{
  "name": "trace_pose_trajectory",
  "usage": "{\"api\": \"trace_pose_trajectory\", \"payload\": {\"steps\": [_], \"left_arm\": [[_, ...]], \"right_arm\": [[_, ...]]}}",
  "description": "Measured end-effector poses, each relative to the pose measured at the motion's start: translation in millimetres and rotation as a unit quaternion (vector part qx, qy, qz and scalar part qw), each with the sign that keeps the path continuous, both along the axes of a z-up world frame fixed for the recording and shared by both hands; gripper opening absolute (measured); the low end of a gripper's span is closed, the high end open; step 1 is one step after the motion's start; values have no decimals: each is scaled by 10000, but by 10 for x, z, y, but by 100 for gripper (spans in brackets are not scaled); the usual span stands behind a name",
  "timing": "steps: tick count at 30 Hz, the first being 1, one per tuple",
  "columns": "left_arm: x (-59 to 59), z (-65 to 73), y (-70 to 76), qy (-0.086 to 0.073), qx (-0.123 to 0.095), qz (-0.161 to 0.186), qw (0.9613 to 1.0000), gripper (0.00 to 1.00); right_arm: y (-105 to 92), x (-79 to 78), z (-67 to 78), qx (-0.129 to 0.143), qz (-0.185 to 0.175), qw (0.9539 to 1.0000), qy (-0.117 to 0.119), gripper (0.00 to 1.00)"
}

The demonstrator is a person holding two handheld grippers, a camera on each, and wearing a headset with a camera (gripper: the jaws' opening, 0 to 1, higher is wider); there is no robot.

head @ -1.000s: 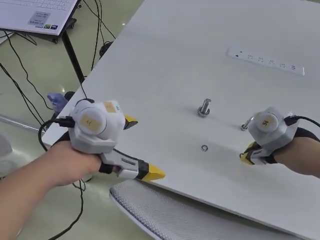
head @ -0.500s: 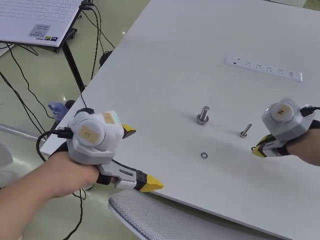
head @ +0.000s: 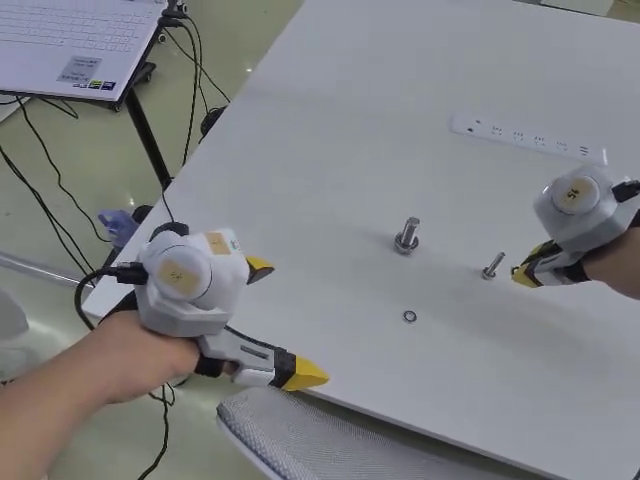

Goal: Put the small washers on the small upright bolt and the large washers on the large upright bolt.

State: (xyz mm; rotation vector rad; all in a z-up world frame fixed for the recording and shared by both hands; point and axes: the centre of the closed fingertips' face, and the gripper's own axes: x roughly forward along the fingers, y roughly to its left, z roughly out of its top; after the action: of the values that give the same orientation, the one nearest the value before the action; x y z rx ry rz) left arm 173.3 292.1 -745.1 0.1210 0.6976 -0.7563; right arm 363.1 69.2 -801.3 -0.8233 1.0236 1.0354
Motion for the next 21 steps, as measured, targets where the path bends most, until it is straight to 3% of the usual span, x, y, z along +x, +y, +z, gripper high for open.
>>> {"api": "trace_pose_trajectory", "payload": {"steps": [14, 21], "left_arm": [[27, -20, 36, 14, -9, 34, 10000, 91], [44, -16, 47, -12, -28, 73, 10000, 92]], "right_arm": [[119, 175, 48, 24, 74, 9999, -79, 13], [160, 211, 4, -20, 136, 9999, -79, 13]]}}
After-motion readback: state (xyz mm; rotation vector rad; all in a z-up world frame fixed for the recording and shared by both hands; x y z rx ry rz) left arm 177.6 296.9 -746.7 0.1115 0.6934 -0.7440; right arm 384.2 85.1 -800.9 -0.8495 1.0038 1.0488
